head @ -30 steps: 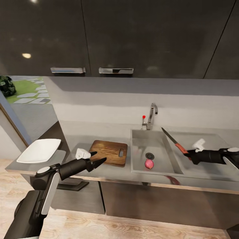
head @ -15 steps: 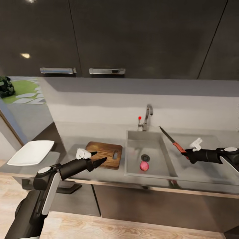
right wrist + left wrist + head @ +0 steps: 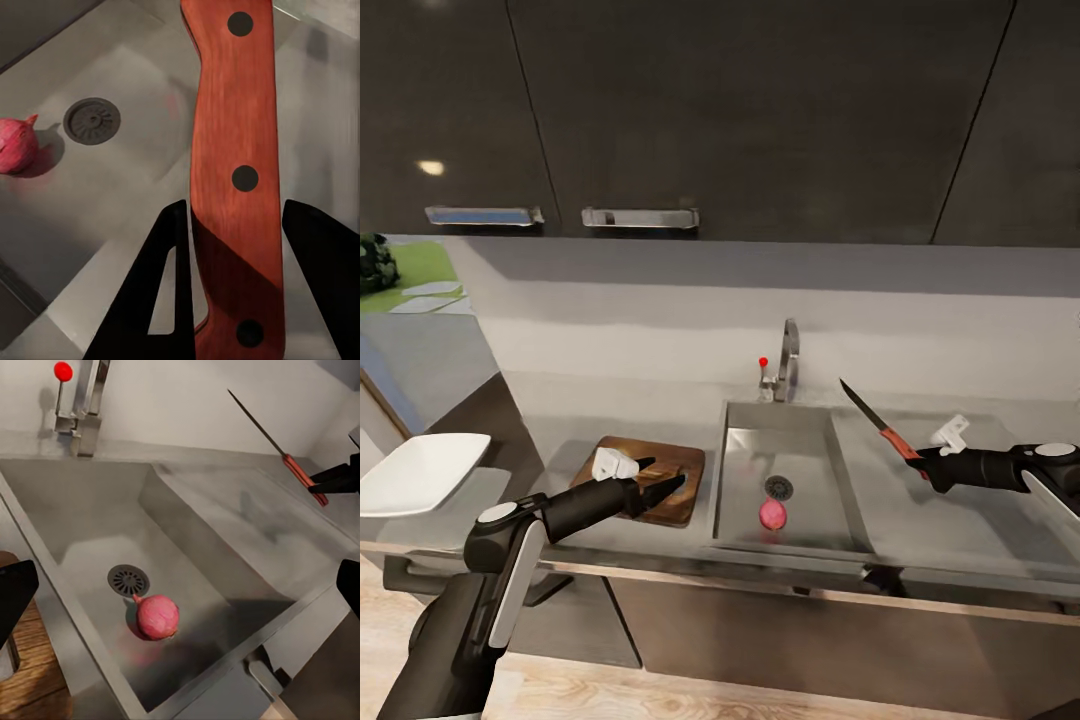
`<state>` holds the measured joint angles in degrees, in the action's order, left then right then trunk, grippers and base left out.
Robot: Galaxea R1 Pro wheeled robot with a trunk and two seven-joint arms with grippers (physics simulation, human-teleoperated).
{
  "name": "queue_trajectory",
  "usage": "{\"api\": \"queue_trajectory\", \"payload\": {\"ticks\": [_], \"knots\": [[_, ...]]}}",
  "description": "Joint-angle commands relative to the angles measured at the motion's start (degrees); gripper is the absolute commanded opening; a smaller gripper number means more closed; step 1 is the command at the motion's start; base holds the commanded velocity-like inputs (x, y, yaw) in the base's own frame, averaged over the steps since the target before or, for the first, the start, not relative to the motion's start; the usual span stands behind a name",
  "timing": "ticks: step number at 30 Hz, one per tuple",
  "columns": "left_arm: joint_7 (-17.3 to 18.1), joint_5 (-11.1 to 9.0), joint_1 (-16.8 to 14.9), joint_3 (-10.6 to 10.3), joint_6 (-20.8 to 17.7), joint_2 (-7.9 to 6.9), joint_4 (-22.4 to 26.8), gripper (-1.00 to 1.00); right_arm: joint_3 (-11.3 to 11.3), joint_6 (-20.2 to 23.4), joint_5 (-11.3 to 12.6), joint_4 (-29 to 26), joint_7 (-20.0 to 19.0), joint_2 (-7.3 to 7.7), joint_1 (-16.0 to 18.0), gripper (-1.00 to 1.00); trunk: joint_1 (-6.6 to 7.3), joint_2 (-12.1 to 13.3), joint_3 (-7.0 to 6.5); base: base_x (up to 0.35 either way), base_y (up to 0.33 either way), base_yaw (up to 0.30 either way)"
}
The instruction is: In the kitchen, take the Vidalia onion out of the sink, dice it on the chopping board with the paring knife, put the diced onion into the bowl on the countertop, then place both the paring knife and the chopping board into the sink.
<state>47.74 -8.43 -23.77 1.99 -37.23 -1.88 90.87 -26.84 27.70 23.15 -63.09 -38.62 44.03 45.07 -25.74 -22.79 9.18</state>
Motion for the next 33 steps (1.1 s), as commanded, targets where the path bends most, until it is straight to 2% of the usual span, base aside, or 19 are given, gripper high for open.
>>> {"api": "queue_trajectory", "payload": {"ticks": [1,6,20,28,33], "knots": [[0.1,-0.3,-0.1,0.0,-0.4,0.00,0.0,1.00,-0.2,0.5,0.6,0.0,0.1,0.07,0.1,-1.00,-0.04,-0.1,0.13,0.010,-0.015,0.000],[-0.1,-0.3,-0.1,0.0,-0.4,0.00,0.0,1.00,-0.1,0.6,0.6,-0.1,0.1,0.06,0.1,-1.00,-0.04,-0.1,0.09,0.004,-0.005,-0.086],[-0.2,-0.3,-0.1,-0.1,-0.4,0.03,-0.1,1.00,-0.1,0.6,0.6,-0.1,0.1,0.04,0.1,-1.00,-0.04,-0.1,-0.22,0.000,0.000,-0.256],[-0.1,-0.3,-0.1,-0.1,-0.4,0.03,-0.1,1.00,-0.1,0.6,0.6,-0.2,0.1,0.07,0.1,-1.00,-0.04,-0.1,-0.28,0.021,-0.007,-0.054],[-0.2,-0.3,-0.1,-0.1,-0.4,0.03,-0.1,1.00,-0.1,0.6,0.6,-0.5,0.1,0.07,0.1,-1.00,-0.04,-0.1,-0.28,0.216,-0.160,-0.003]]}}
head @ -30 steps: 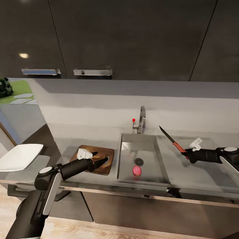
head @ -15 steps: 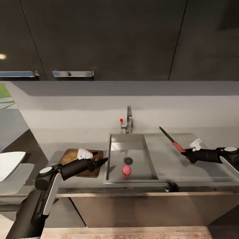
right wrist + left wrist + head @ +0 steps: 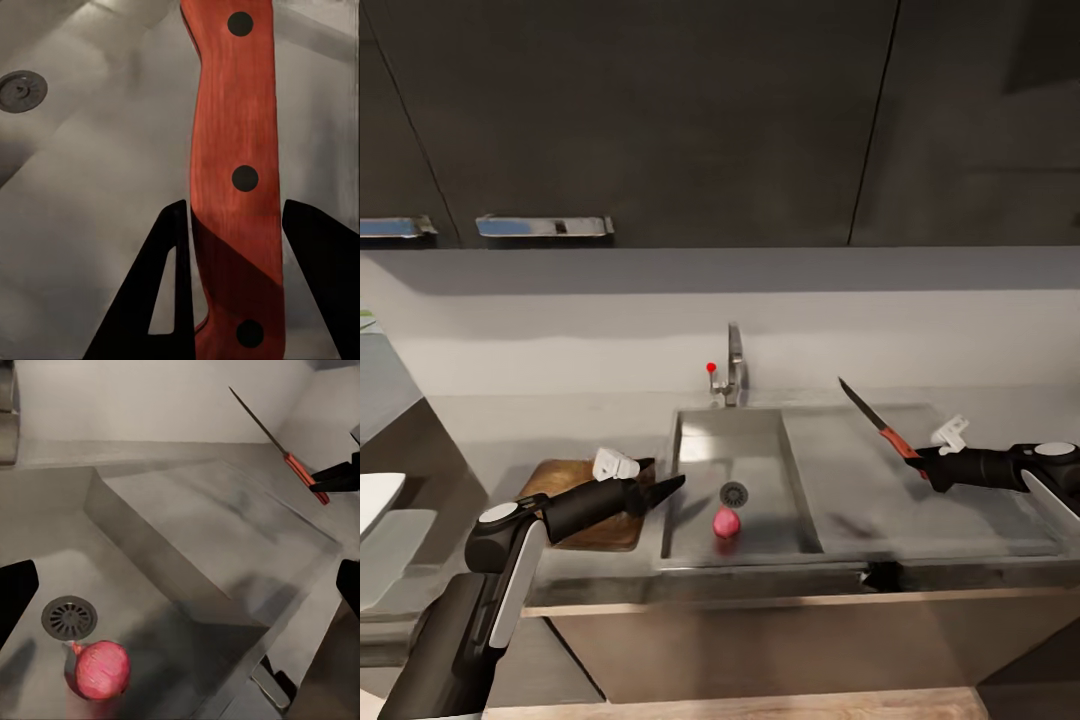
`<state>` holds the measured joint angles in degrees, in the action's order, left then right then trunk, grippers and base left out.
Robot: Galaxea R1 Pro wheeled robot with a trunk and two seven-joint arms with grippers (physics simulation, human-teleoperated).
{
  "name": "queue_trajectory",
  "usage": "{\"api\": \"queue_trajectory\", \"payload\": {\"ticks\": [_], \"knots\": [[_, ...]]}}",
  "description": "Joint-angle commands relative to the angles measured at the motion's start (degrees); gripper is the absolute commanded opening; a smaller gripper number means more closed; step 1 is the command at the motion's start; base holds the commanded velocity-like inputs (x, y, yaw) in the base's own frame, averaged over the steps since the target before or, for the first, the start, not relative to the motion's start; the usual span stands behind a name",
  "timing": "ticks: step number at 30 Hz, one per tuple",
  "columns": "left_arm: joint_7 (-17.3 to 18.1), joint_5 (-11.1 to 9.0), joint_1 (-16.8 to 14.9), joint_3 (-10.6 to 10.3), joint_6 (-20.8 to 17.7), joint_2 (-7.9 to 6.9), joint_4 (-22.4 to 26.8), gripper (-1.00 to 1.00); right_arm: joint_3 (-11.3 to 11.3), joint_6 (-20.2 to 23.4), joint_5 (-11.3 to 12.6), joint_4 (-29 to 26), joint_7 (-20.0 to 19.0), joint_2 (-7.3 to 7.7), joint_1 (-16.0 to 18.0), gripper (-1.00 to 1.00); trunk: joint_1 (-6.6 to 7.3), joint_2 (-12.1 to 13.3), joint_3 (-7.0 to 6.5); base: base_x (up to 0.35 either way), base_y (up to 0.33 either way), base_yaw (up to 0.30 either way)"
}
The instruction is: In the kitchen, take the Vidalia onion out of the sink, dice it on the chopping board with the paring knife, put the diced onion into the bowl on the countertop, then place both the paring knife and the chopping board into the sink.
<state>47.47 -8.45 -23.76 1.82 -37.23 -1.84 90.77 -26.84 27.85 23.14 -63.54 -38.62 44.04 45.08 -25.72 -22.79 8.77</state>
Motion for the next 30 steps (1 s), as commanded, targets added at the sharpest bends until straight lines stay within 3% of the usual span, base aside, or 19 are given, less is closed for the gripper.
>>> {"api": "queue_trajectory", "payload": {"ticks": [1,12,13,17,21,24,30], "knots": [[0.1,-0.3,-0.1,0.0,-0.4,0.00,0.0,1.00,-0.1,0.4,0.6,-0.1,0.1,0.06,0.1,-1.00,-0.06,-0.1,0.13,0.245,-0.189,-0.001],[0.1,-0.3,-0.1,0.0,-0.4,0.00,0.0,1.00,-0.1,0.5,0.6,-0.8,0.1,0.01,0.1,-1.00,-0.06,-0.1,0.13,0.055,-0.038,0.000],[-4.7,-0.3,-0.1,-0.8,-0.8,0.27,-0.1,1.00,-0.1,0.5,0.6,-1.2,0.1,0.04,0.1,-1.00,-0.06,-0.1,0.13,0.000,0.000,0.000],[-13.9,-0.3,-0.1,-5.7,-0.9,2.97,-2.5,1.00,-0.1,0.5,0.6,-1.3,0.1,0.06,0.1,-1.00,-0.06,-0.1,0.13,0.000,0.000,0.000],[-20.4,-0.3,-0.5,-7.3,-1.3,5.49,-3.5,1.00,0.0,0.9,0.6,-1.3,0.1,0.07,0.1,-1.00,-0.06,-0.1,0.13,0.000,0.000,0.000],[-22.0,-0.2,-1.1,-7.6,-3.4,5.84,-1.9,1.00,0.1,2.5,0.6,-1.3,0.2,0.08,0.1,-1.00,-0.06,-0.1,0.13,0.000,0.000,0.000],[-22.4,-0.2,-1.3,-7.8,-3.9,5.78,0.0,1.00,0.5,3.8,0.6,-1.3,0.2,0.08,0.1,-1.00,-0.06,-0.1,0.13,0.000,0.000,0.000]]}}
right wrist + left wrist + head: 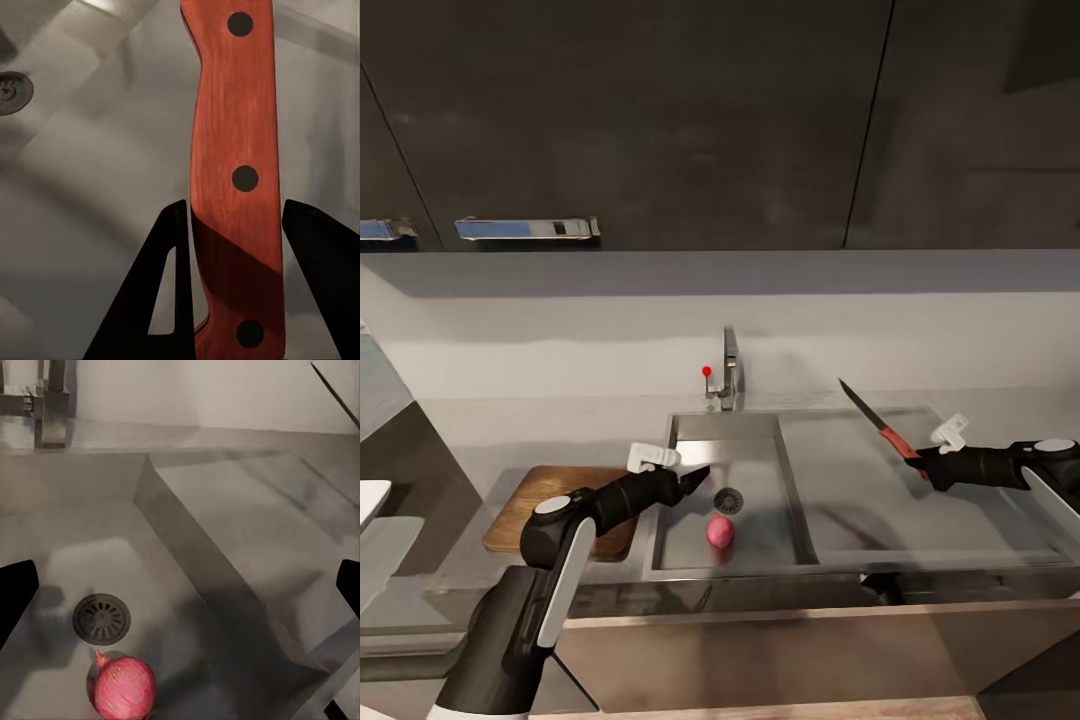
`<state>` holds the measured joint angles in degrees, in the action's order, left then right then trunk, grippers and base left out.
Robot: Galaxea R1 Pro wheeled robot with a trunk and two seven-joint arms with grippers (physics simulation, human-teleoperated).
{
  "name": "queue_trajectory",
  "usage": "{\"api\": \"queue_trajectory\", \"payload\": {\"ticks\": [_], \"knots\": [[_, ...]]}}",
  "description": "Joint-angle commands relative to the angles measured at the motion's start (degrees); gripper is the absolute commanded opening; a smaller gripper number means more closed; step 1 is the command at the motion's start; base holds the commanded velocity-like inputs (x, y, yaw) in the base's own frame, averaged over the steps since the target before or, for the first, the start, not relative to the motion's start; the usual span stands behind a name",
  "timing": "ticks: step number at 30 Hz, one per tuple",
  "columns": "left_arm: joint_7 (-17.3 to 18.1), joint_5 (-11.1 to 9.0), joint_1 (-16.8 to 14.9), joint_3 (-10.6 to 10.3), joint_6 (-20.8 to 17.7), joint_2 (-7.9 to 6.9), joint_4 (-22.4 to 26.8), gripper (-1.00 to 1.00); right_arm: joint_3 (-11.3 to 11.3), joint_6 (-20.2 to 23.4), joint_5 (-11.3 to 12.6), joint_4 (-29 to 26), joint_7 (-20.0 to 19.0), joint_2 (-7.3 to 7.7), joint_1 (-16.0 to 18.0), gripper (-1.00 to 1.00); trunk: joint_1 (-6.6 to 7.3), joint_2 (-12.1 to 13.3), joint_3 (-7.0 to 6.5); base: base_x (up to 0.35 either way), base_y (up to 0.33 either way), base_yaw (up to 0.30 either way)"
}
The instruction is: In the kitchen, take the Vidalia onion out of the sink, dice it on the chopping board with the paring knife, put the diced onion into the bowl on the countertop, then place both the paring knife and the chopping board into the sink.
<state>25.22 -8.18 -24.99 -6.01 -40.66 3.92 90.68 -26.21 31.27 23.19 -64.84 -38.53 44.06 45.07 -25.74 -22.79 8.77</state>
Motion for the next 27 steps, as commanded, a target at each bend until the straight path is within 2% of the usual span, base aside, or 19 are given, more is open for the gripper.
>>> {"api": "queue_trajectory", "payload": {"ticks": [1,7,9,15,27], "knots": [[-0.1,-0.5,-0.1,0.1,-0.5,0.00,0.1,1.00,0.0,0.5,0.5,0.0,0.1,0.06,0.1,-1.00,-0.04,-0.1,0.13,0.034,-0.006,0.000],[-0.2,-0.5,-0.1,-0.1,-0.5,0.19,0.1,1.00,0.5,5.0,0.4,0.0,0.2,0.48,0.1,-1.00,-0.04,-0.1,0.13,0.229,-0.159,0.000],[-0.2,-0.5,-0.1,-0.2,-0.5,0.23,0.1,1.00,0.5,5.3,0.4,0.0,0.2,0.53,0.1,-1.00,-0.04,-0.1,0.13,0.261,-0.189,0.000],[-0.2,-0.5,-0.1,-4.2,-0.4,0.16,0.0,1.00,0.7,5.5,0.4,0.0,0.2,0.59,0.1,-1.00,-0.04,-0.1,0.13,0.163,-0.120,0.000],[-0.7,-0.5,-0.1,-5.0,-0.5,0.15,-0.7,1.00,0.6,5.6,0.5,0.0,0.1,0.59,0.1,-1.00,-0.04,-0.1,0.13,0.008,-0.006,0.000]]}}
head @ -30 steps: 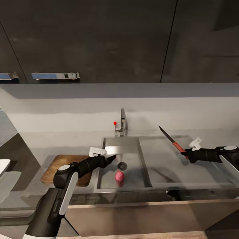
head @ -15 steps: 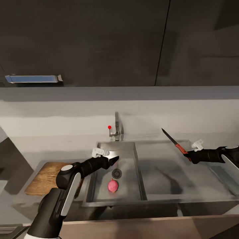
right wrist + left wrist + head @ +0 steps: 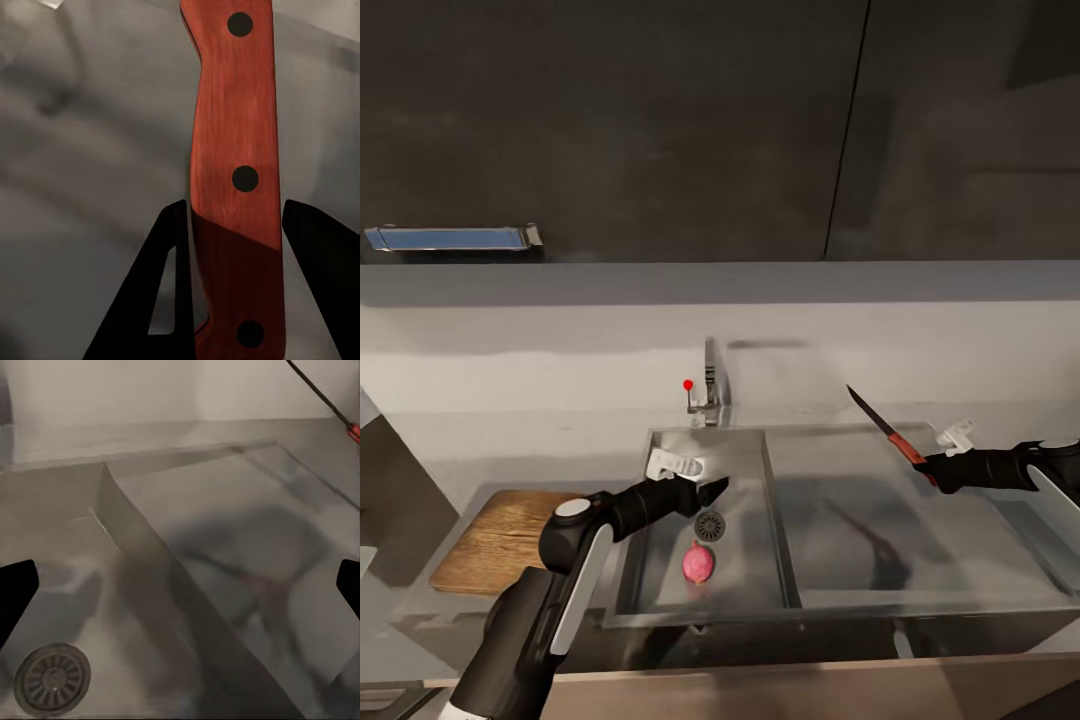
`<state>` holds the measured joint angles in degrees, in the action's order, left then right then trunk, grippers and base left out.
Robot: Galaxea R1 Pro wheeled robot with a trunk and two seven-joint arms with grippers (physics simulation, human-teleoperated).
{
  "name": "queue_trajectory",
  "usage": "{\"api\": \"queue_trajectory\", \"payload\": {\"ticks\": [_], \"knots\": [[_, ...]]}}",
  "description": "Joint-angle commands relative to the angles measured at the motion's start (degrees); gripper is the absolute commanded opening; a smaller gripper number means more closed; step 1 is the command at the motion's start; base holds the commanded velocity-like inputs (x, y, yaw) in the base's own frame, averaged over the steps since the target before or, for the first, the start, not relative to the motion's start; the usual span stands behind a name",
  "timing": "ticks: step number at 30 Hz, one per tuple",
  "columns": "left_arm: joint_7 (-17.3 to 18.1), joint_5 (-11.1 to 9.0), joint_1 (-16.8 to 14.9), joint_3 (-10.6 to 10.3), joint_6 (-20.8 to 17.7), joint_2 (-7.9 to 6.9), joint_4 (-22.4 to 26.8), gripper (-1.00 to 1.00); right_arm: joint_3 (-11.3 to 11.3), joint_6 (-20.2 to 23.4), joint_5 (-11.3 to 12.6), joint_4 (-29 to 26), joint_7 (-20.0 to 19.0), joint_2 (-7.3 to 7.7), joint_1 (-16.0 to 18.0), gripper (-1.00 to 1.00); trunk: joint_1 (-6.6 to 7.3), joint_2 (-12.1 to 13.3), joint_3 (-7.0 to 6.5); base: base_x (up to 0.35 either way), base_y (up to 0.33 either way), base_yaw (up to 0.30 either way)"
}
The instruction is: In the kitchen, take the Vidalia onion out of the sink, dice it on the chopping board with the paring knife, put the diced onion into the bowl on the countertop, then place both the paring knife and the chopping board into the sink.
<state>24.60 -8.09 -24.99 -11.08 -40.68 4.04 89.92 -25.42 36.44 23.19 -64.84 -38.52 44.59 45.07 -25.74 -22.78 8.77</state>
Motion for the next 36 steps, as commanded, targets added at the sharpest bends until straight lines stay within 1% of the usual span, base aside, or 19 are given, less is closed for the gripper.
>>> {"api": "queue_trajectory", "payload": {"ticks": [1,2,4,5,6,7,9,12,13,15,17,19,21,22,23,27,29,34,36], "knots": [[-0.2,-0.5,-0.1,0.1,-0.6,0.02,-0.2,1.00,-0.1,0.4,0.5,0.0,0.1,0.06,0.1,-1.00,-0.04,-0.1,0.13,0.000,0.000,0.000],[-0.6,-0.5,-0.3,0.3,-1.5,0.01,-1.9,1.00,-0.1,0.4,0.5,0.0,0.1,0.06,0.1,-1.00,-0.04,-0.1,0.13,0.000,0.000,0.000],[-0.7,-0.5,-1.7,0.4,-3.9,0.00,-3.2,1.00,0.0,0.4,0.5,0.0,0.1,0.06,0.1,-1.00,-0.04,-0.1,0.13,0.000,0.000,0.000],[-0.7,-0.5,-3.2,0.4,-6.3,0.05,-4.2,1.00,0.2,0.4,0.5,0.0,0.1,0.06,0.1,-1.00,-0.04,-0.1,0.13,0.000,0.000,0.000],[-0.7,-0.5,-3.9,0.4,-7.7,0.08,-4.6,1.00,0.4,0.4,0.5,0.0,0.1,0.06,0.1,-1.00,-0.04,-0.1,0.13,0.000,0.000,0.000],[-0.7,-0.5,-5.3,0.4,-10.5,0.11,-5.3,1.00,0.8,0.4,0.5,-0.1,0.1,0.06,0.1,-1.00,-0.04,-0.1,0.13,0.000,0.000,0.000],[-0.8,-0.4,-7.0,0.4,-13.4,0.17,-6.0,1.00,1.7,0.4,0.5,-0.3,0.1,0.06,0.1,-1.00,-0.04,-0.1,0.13,0.000,0.000,0.000],[-1.4,-0.4,-9.7,0.3,-15.7,0.55,-7.4,1.00,2.7,0.4,0.5,-0.6,0.1,0.06,0.1,-1.00,-0.04,-0.1,0.13,0.000,0.000,0.000],[-2.2,-0.4,-10.5,0.3,-16.0,0.94,-9.1,1.00,2.9,0.4,0.5,-0.7,0.1,0.06,0.1,-1.00,-0.04,-0.1,0.13,0.000,0.000,0.000],[-5.2,-0.4,-12.4,0.3,-16.4,1.71,-14.5,1.00,3.0,0.4,0.5,-1.1,0.1,0.06,0.1,-1.00,-0.04,-0.1,0.13,0.000,0.000,0.000],[-9.8,-0.4,-14.2,0.3,-16.6,3.27,-20.0,1.00,3.1,0.5,0.5,-2.6,0.0,0.06,0.1,-1.00,-0.04,-0.1,0.13,0.000,0.000,0.000],[-13.8,-0.5,-15.3,0.3,-16.8,4.63,-23.9,1.00,3.2,0.8,0.5,-3.6,0.0,0.06,0.1,-1.00,-0.04,-0.1,0.13,0.000,0.000,0.000],[-16.9,-0.5,-17.0,0.3,-16.8,5.34,-27.6,1.00,3.2,1.2,0.5,-4.1,0.0,0.06,0.1,-1.00,-0.04,-0.1,0.13,0.000,0.000,0.000],[-17.7,-0.5,-18.0,0.3,-16.9,5.64,-30.0,1.00,3.2,1.4,0.5,-4.2,0.0,0.06,0.1,-1.00,-0.04,-0.1,0.13,0.000,0.000,0.000],[-18.3,-0.5,-18.9,0.3,-16.9,5.95,-32.6,1.00,3.2,1.5,0.5,-4.3,0.0,0.06,0.1,-1.00,-0.04,-0.1,0.13,0.000,0.000,0.000],[-19.0,-0.5,-21.0,0.4,-16.8,5.95,-40.3,1.00,3.3,1.8,0.5,-4.4,0.0,0.06,0.1,-1.00,-0.04,-0.1,0.13,0.000,0.000,0.000],[-19.2,-0.6,-21.8,0.4,-16.7,5.95,-43.0,1.00,3.3,1.9,0.5,-4.5,0.0,0.06,0.1,-1.00,-0.04,-0.1,0.13,0.000,0.000,0.000],[-19.9,-0.6,-22.2,0.4,-16.5,5.95,-48.8,1.00,3.3,1.8,0.5,-4.5,0.1,0.06,0.1,-1.00,-0.04,-0.1,0.13,0.000,0.000,0.000],[-20.6,-0.6,-22.2,0.4,-16.4,5.95,-49.8,1.00,3.3,1.8,0.5,-4.5,0.1,0.06,0.1,-1.00,-0.04,-0.1,0.13,0.000,0.000,0.000]]}}
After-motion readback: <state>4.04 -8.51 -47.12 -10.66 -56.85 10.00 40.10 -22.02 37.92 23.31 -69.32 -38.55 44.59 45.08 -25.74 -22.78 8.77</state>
